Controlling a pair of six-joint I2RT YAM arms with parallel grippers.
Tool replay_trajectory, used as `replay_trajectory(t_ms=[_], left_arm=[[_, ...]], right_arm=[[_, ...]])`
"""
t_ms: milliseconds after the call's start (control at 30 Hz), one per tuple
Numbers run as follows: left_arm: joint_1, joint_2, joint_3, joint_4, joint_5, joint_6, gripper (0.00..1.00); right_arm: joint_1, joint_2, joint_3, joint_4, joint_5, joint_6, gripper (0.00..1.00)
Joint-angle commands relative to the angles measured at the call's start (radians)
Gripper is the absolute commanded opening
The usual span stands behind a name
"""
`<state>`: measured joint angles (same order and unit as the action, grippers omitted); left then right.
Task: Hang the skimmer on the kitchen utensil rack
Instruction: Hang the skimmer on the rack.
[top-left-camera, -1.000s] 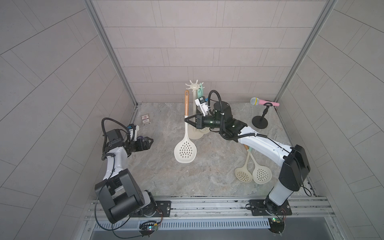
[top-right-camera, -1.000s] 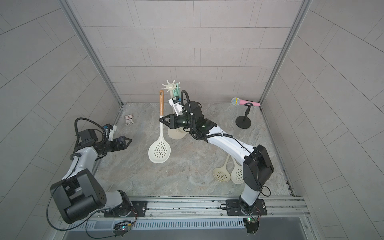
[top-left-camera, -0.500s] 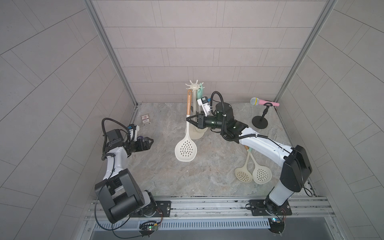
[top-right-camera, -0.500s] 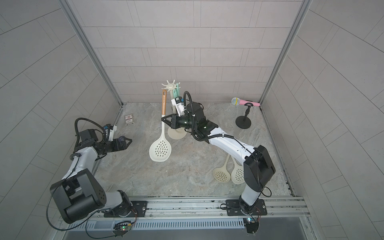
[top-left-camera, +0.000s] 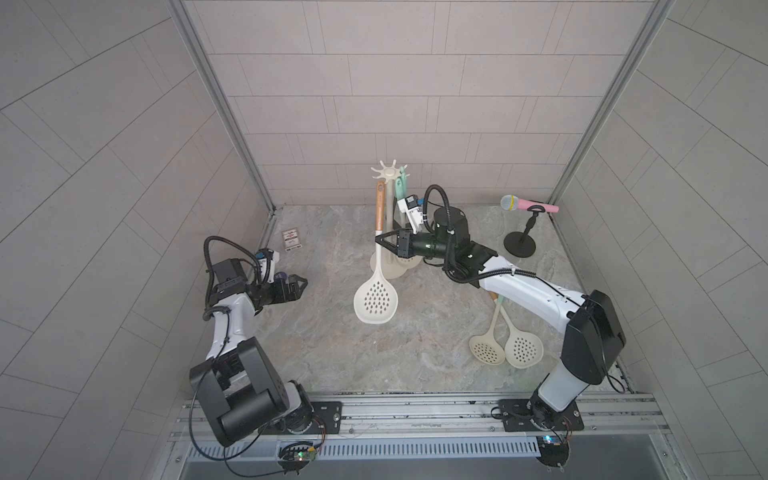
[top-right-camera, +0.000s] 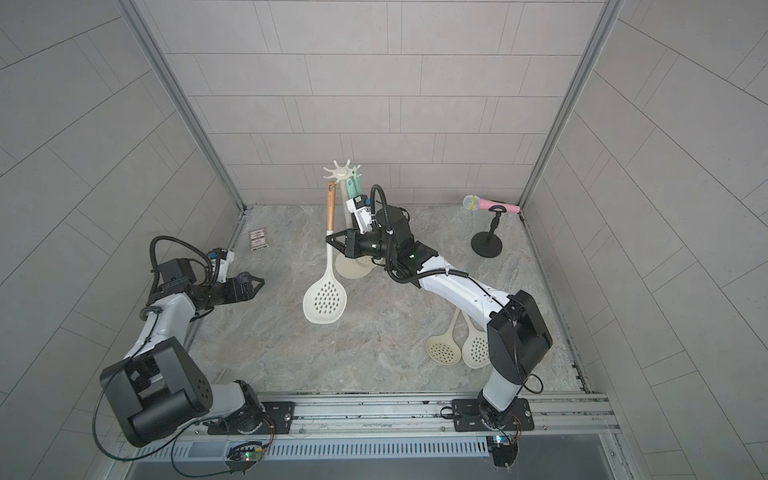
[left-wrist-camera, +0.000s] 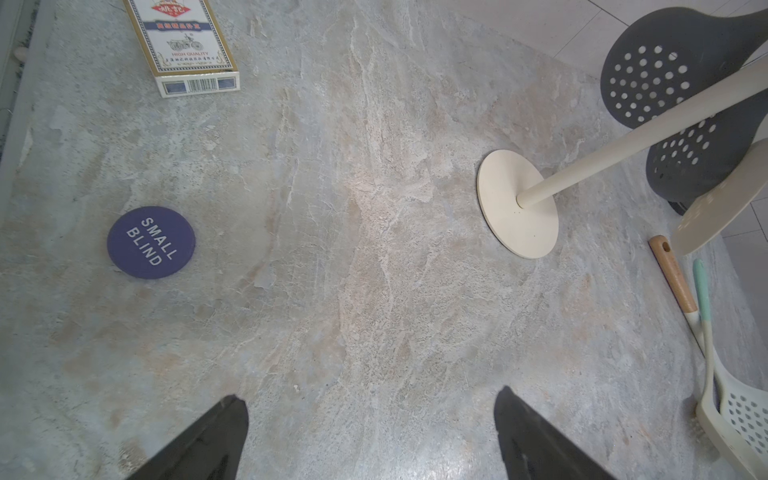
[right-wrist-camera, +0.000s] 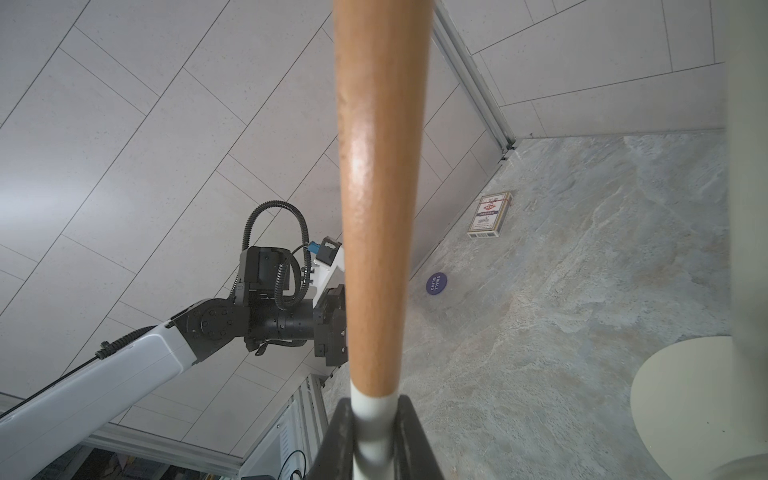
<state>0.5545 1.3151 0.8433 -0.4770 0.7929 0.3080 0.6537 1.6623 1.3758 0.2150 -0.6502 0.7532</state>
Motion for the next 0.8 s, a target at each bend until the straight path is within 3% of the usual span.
replay_trajectory(t_ms=[0,767], left_arm=[[0.008,0.013,0.027,-0.012,0.017,0.033,0.99],[0.008,0.026,0.040,-0.031,0.018,0.039,0.99]], right_arm=[[-0.001,-0.054,0.038,0.051,-0.026,0.002,0.00],[-0.012,-0.071,0.041,0.020,0.000,-0.030,0.00]])
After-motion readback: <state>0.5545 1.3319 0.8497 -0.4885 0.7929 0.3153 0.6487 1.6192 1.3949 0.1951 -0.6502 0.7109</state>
